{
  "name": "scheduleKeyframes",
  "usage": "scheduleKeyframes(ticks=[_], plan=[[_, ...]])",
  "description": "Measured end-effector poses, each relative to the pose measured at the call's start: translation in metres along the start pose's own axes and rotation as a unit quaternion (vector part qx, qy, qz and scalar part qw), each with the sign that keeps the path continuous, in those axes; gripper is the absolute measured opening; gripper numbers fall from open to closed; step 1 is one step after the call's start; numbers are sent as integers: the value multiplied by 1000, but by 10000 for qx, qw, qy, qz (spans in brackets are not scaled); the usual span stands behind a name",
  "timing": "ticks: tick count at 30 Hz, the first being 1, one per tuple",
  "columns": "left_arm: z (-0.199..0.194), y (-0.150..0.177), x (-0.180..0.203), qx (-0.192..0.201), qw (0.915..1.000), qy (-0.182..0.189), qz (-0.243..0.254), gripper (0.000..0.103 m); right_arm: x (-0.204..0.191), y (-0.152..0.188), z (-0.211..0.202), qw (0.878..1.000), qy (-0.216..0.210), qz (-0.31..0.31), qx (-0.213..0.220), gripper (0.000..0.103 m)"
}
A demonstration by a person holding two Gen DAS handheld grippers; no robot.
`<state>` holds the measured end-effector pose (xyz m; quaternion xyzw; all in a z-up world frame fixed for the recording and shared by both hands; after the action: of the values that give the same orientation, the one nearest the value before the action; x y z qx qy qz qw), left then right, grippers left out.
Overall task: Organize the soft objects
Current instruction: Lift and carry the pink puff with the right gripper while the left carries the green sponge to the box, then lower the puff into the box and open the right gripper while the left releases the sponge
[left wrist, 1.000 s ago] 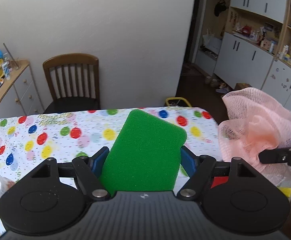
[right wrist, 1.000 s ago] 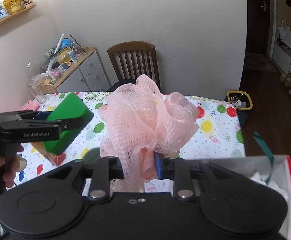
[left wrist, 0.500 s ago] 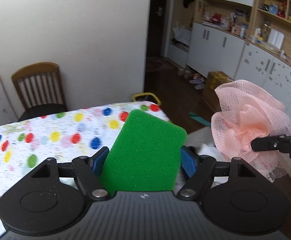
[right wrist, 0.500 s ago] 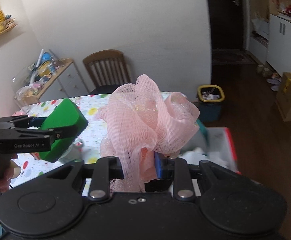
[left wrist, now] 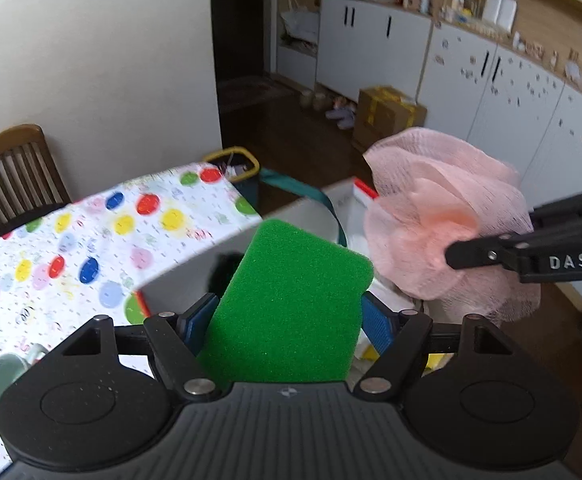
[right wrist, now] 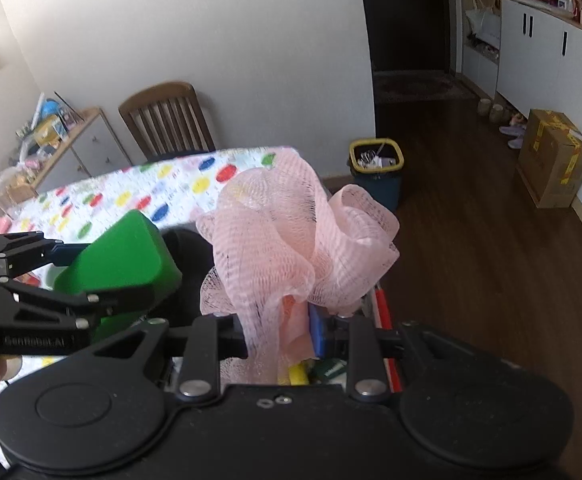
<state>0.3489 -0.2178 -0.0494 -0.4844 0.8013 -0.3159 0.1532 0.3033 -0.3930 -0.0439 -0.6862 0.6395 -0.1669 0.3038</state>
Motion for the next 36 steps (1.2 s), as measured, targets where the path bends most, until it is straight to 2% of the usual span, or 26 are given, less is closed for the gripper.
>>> scheduleKeyframes(ticks=[5, 11, 24, 28, 32, 36], plan=[[26, 13, 12, -232, 9995, -163, 163, 75, 2, 6, 22, 9998, -76, -31, -175, 25], [50, 24, 5, -442, 9983, -368, 68, 75, 1, 7, 46, 9994, -141, -124, -279, 25], [76, 27, -6, -717, 9968, -302, -178, 77, 3, 10, 74, 9976, -88, -259, -636, 27], [75, 27, -6, -690, 9970, -259, -244, 79, 3, 10, 69, 9976, -89, -299, -620, 34], [73, 28, -4, -664, 9973, -220, -235, 81, 3, 12, 61, 9978, -68, -317, -581, 49], [67, 29, -1, -589, 9978, -198, -215, 81, 3, 12, 52, 9980, -50, -354, -531, 57]])
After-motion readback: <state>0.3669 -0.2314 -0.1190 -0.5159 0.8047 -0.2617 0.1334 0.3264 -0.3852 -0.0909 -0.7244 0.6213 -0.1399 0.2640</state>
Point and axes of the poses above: each gripper's, at about its wrist camera, not at the fingertips, and z roughly the way its jaws point, x to its right, y to its underside, the point moved 3 cm from there along z, roughly the way its jaws point, and after that the axes turned 3 degrees about y, right-handed, at the moved point
